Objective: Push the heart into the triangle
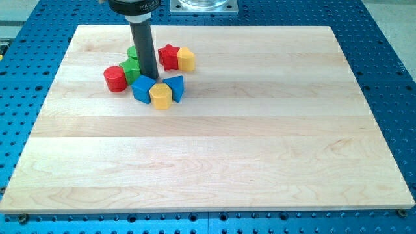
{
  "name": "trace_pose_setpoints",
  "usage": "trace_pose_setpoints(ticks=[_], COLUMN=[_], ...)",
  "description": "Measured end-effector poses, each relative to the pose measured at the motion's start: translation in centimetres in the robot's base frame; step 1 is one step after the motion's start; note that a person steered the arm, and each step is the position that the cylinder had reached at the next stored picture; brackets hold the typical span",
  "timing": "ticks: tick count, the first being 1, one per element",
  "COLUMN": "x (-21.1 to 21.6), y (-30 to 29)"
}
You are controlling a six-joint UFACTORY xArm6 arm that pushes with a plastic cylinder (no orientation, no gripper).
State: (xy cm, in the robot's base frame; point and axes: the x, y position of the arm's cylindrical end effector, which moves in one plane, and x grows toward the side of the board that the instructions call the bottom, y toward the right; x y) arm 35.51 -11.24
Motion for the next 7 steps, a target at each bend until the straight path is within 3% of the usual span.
trace_pose_setpoints(ticks=[3, 4, 5, 7], x=[-1.3, -6.3, -9.0, -2.1], y=[11.3, 13.7, 11.5, 8.0])
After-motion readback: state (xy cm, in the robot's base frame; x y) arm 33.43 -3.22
